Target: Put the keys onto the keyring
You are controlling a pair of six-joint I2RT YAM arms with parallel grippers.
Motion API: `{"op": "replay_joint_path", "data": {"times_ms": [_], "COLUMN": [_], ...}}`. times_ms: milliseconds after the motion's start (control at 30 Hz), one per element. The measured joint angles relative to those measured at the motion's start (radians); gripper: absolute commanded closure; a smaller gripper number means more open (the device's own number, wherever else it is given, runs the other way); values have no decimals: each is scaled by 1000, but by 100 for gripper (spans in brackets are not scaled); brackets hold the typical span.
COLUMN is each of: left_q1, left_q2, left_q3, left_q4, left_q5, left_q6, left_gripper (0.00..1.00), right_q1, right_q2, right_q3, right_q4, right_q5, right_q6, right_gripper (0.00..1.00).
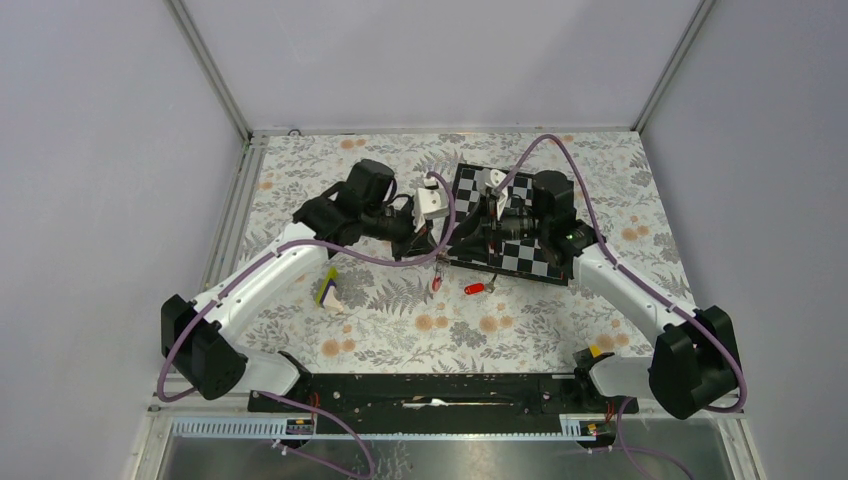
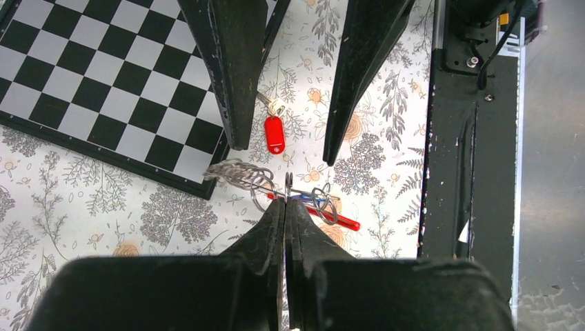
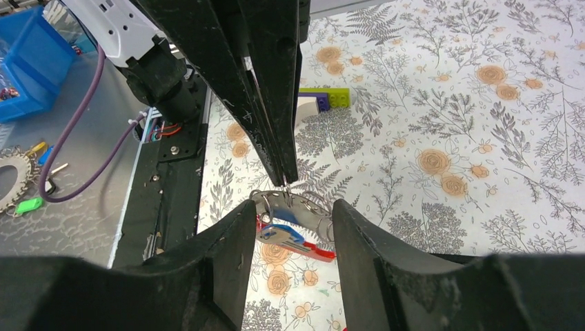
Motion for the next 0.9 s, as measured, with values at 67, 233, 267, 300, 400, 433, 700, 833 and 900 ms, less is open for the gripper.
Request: {"op": "replay_joint_path", "data": {"times_ms": [67,233,267,300,400,433,700,833,900], "left_q1": [-8,-14,-14,-14,-14,-14,-14,-14,-14], "left_q2": [0,0,0,0,0,0,0,0,0], "left_q3": [0,0,0,0,0,0,0,0,0], "left_q4": [-5,-10,-11,-12,-13,-13,-13,-13,-13], "left_q5": [-16,-21,-21,-21,-21,-20,-16,-13,-13], "left_q6": [3,2,2,2,-1,-1,-5,-8,-8], "left_gripper": [100,100,100,100,100,100,100,100,100], "right_q1": [2,17,22,26,39,42,52,57,58], "right_q2": [0,0,2,3,10,12,26,34,39], "right_q3": [-9,-11,-11,-11,-11,-11,-11,-11,-11], "right_q4": [-2,-13,-15,-15,-19,-21,-35,-36,-35], "right_q5": [0,4,5,5,6,6,9,9,9], "right_q6": [-11,-34,-37,-41,-50,-52,-62,-58,-51], "right_gripper": [48,50,50,51,54,55,72,79,82]}}
